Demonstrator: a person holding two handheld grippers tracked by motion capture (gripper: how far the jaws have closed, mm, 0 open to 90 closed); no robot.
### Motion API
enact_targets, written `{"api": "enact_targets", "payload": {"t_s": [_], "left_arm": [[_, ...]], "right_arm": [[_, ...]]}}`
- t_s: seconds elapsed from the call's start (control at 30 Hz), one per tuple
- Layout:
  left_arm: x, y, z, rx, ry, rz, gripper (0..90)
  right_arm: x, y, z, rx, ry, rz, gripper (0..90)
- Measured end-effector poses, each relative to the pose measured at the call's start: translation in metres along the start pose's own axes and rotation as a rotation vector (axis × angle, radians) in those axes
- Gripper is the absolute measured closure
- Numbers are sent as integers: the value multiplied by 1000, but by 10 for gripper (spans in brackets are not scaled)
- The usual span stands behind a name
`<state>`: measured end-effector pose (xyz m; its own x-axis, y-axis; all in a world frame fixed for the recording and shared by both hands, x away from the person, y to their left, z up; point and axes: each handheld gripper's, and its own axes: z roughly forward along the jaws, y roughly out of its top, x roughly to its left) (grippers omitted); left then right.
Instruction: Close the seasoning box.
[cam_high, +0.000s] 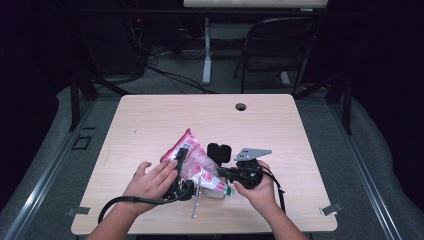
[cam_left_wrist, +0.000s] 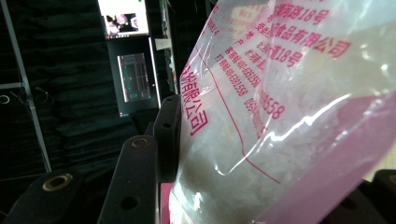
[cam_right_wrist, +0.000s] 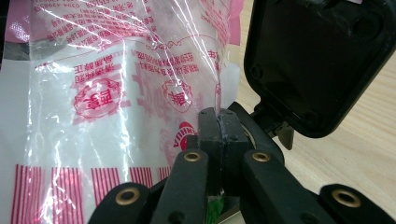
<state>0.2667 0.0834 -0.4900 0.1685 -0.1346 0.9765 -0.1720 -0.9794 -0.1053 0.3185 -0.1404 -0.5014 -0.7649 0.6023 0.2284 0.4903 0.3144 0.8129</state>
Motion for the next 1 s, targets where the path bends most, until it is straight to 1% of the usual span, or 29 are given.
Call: {"api": "enact_targets", "payload": {"t_s": [0.5,0.63,0.67,0.77,0.83,0.9,0.97,1.0], "left_arm": [[1,1,0,2,-2,3,620],[1,1,0,0,3,4,620],[1,1,0,3,-6,-1,620],[1,1,-1,3,-5,5,621],[2,2,-1,-1,8,17,622],[3,2,-1,1,7,23,624],[2,2,-1,-4,9,16,628],[2,2,-1,-2,2,13,629]], "right_arm": [[0,0,0,1,-3,0,900],[0,0,0,1,-3,1,900],[0,0,0,0,-3,1,900],[0,0,0,0,-4,1,900],[0,0,0,0,-4,1,900],[0,0,0,0,-4,1,900],[-1,0,0,1,-3,0,900],[-1,0,0,-1,-3,2,900]]}}
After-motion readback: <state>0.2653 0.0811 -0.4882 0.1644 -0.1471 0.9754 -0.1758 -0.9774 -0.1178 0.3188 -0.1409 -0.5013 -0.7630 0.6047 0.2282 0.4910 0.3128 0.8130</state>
